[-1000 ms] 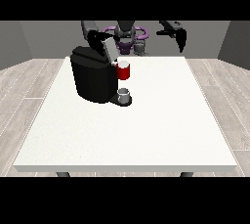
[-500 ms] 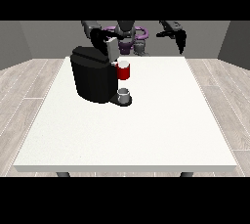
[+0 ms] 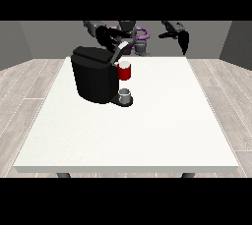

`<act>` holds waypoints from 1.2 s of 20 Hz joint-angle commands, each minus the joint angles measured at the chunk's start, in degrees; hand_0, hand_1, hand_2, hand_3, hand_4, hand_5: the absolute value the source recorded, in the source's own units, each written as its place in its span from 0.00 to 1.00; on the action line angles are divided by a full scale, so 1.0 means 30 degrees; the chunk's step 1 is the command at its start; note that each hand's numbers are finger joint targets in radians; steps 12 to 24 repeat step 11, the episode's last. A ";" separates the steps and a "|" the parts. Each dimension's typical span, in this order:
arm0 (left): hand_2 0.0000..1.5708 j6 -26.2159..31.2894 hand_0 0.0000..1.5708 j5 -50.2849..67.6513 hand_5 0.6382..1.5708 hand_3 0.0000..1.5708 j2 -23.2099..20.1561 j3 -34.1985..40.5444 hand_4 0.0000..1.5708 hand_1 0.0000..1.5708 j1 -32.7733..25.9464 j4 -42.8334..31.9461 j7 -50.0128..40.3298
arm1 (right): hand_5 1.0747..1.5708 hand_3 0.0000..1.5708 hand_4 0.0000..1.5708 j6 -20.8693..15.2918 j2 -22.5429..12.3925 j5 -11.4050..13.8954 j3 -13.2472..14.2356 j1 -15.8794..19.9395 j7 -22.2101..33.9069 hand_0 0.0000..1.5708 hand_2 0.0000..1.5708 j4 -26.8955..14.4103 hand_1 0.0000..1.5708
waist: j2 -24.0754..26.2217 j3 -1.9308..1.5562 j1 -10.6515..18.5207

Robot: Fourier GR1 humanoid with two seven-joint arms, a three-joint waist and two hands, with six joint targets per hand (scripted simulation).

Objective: Insert the coffee pod into the coffee machine and close the lid

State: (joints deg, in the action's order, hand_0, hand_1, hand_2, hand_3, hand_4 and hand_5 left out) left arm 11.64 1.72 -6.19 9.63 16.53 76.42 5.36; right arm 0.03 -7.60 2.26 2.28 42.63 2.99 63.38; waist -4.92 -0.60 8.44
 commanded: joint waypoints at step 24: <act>0.00 -0.0621 0.00 -0.0121 1.00 0.00 0.0648 0.0314 0.12 0.00 -0.3247 -0.0818 0.2291 | 1.00 0.00 0.10 0.1340 0.2513 -0.1845 -0.3972 -0.7941 -0.4098 0.00 0.00 0.3181 0.00 | 0.3836 0.0201 -0.3253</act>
